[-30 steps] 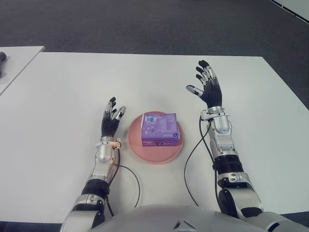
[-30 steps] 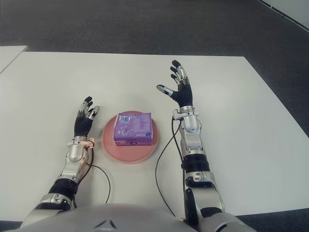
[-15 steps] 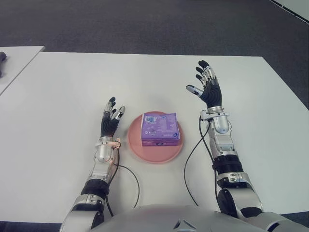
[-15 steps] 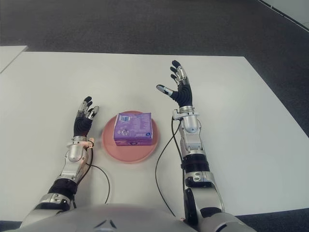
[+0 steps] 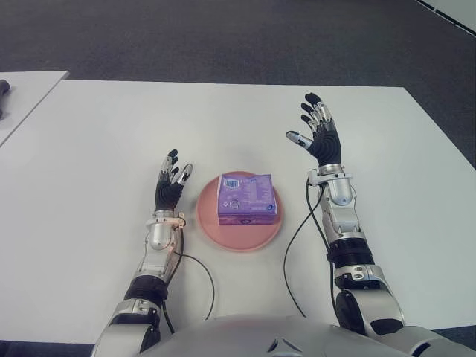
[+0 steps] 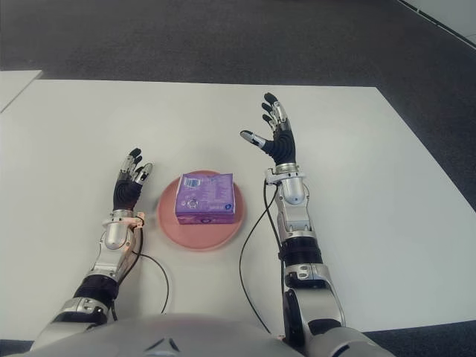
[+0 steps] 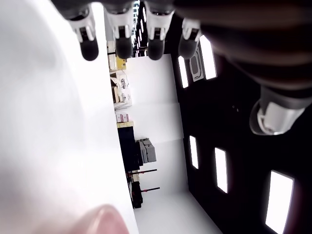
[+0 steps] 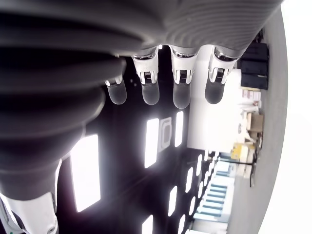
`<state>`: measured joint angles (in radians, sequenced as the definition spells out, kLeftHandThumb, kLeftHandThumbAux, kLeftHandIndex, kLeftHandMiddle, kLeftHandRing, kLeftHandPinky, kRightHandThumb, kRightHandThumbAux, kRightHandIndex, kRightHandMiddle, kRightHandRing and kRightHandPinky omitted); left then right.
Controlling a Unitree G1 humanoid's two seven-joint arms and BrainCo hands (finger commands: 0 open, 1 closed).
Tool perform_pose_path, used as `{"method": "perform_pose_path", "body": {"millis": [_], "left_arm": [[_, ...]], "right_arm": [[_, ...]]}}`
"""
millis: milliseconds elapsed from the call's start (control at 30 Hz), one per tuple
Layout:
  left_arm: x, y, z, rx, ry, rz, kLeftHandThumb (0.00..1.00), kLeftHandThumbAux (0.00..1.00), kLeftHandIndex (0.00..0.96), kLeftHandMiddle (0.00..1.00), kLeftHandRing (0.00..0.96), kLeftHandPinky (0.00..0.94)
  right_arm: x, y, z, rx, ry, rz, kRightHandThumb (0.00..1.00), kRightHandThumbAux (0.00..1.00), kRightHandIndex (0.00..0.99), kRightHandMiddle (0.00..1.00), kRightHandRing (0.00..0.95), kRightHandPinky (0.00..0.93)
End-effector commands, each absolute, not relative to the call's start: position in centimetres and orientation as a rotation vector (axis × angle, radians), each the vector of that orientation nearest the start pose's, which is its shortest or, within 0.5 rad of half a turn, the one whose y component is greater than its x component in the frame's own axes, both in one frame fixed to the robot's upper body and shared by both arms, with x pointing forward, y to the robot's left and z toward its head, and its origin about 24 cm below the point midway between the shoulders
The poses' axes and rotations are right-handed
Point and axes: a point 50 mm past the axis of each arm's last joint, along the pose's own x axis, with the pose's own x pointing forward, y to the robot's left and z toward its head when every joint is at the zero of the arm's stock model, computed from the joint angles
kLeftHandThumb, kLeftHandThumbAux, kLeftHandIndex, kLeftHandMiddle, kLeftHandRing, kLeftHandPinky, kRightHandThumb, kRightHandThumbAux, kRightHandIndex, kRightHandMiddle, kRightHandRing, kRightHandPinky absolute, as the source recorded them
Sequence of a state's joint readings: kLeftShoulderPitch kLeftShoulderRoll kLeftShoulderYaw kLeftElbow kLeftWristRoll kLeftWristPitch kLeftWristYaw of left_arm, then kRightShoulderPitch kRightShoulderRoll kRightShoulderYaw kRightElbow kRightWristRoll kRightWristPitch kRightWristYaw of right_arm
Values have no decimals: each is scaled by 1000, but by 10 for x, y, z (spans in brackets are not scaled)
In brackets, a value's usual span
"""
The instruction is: Put the tissue paper into the plate.
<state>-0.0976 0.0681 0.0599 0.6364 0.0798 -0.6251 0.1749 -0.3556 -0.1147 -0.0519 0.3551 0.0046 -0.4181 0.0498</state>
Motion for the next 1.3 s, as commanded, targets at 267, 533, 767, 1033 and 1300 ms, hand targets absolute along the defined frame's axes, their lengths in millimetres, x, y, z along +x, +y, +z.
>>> {"method": "perform_pose_path", "body": {"millis": [267, 533, 767, 1033, 1300], "left_arm": [[241, 183, -22, 150, -55, 137, 0, 447, 0, 0, 0, 0], [241, 185, -19, 150, -63, 136, 0, 447, 0, 0, 0, 0], [241, 186, -17, 146, -71, 142, 0, 439, 0, 0, 0, 0], [241, 187, -16, 132, -81, 155, 0, 429, 0, 0, 0, 0], [240, 187, -14, 118, -97, 167, 0, 443, 0, 0, 0, 0]], "right_arm": [[316, -155, 93, -108, -374, 80, 36, 713, 80, 93, 90, 116], [268, -156, -30, -65, 65, -97, 14, 643, 32, 38, 36, 54], [252, -155, -54, -20, 138, -131, 6, 629, 2, 3, 2, 4], [254, -157, -54, -8, 108, -146, 42, 657, 0, 0, 0, 0], [254, -165, -39, -40, -10, -176, 42, 630, 0, 0, 0, 0]]}}
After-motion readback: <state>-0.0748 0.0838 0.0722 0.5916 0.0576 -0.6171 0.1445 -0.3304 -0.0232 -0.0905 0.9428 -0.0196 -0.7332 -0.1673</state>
